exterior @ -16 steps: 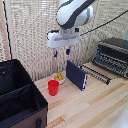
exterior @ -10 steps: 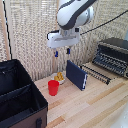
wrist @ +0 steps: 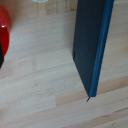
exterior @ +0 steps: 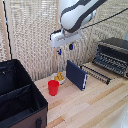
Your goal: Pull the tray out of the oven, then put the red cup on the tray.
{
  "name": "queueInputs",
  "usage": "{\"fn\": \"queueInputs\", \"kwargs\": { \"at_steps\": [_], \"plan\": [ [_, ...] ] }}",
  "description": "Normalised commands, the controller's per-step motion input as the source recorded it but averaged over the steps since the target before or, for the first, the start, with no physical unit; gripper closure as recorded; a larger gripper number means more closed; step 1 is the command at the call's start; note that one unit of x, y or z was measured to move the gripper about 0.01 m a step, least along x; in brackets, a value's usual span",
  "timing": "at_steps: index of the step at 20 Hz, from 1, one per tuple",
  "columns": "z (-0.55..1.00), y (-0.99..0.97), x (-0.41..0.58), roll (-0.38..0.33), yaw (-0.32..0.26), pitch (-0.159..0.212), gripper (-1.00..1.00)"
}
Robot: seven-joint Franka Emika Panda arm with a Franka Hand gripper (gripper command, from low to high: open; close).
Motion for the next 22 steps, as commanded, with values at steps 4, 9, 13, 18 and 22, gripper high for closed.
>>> {"fn": "queueInputs", "kwargs": {
  "at_steps": [4, 9, 13, 18, 22],
  "plan": [
    [0.00, -0.26, -0.041, -0.297, 0.162, -0.043, -1.00],
    [-0.02, -0.24, -0.006, -0.305, 0.169, -0.008, -1.00],
    [-0.05, -0.23, -0.001, -0.317, 0.168, 0.000, -1.00],
    [-0.06, -0.25, 0.000, -0.284, 0.187, -0.005, -1.00],
    [0.00, -0.37, -0.020, -0.288, 0.143, -0.028, -1.00]
  ]
}}
